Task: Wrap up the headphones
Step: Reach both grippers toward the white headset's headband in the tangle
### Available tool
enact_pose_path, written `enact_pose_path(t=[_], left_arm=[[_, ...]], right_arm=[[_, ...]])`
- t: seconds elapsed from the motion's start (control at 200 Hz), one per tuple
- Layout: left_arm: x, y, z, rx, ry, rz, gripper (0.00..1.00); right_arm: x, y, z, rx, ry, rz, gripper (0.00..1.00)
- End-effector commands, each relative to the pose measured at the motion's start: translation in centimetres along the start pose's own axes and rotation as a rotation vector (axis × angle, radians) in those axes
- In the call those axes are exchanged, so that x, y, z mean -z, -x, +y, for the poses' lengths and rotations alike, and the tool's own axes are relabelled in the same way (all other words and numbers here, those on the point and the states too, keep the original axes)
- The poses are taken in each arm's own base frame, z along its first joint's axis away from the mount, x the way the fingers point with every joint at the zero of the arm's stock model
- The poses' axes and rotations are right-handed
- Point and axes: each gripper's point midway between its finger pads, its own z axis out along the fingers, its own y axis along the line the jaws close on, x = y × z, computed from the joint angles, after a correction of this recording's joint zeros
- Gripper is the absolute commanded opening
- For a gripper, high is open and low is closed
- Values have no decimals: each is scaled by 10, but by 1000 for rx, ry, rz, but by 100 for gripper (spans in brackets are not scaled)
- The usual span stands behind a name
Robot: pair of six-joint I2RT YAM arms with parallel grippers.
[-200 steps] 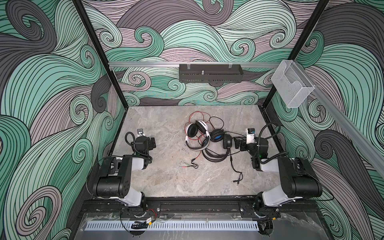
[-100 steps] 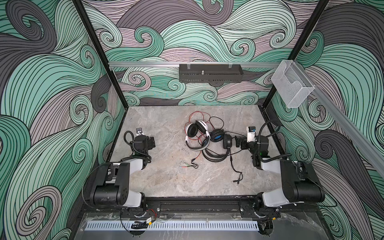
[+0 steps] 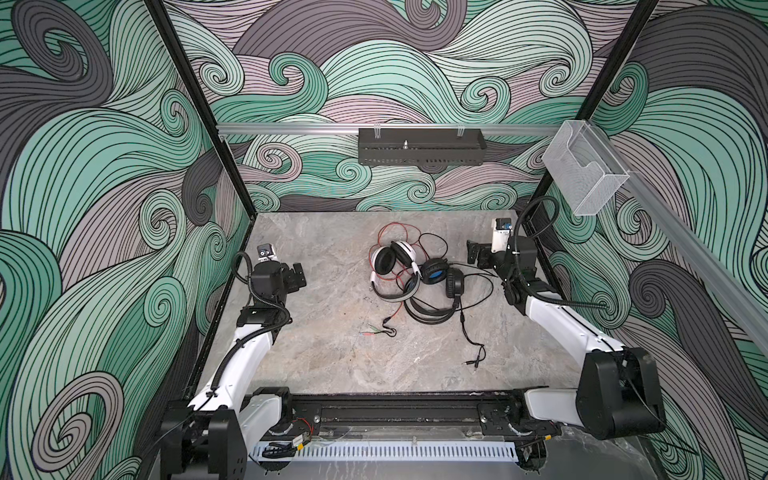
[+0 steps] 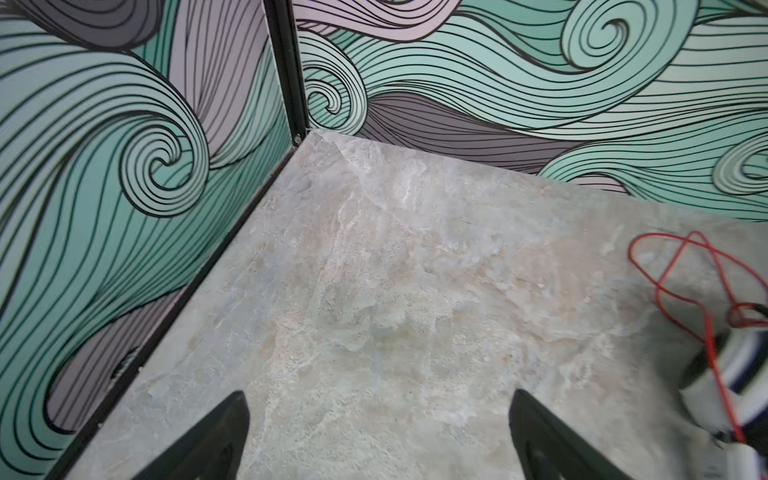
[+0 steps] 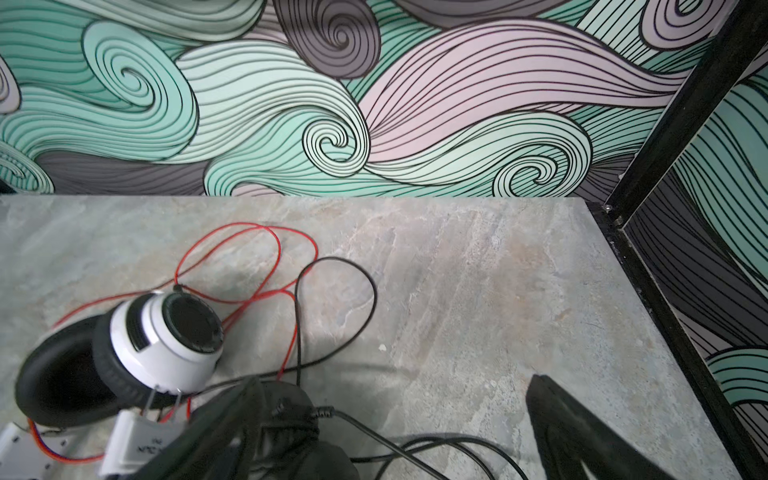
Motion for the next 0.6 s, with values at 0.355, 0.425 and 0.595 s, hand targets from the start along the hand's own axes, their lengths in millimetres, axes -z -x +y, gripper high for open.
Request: enact_pose_path(t=[0.355, 0.425, 0.595], left_arm=[[82, -17, -110, 139, -323, 459, 99], [91, -23, -132, 101, -379, 504, 98], [117, -40, -182, -67, -508, 632, 97]], right_arm=[[18, -50, 82, -17, 46, 424, 99], [30, -49, 96, -8, 88, 398, 99], [58, -59, 106, 12, 157, 486, 99]])
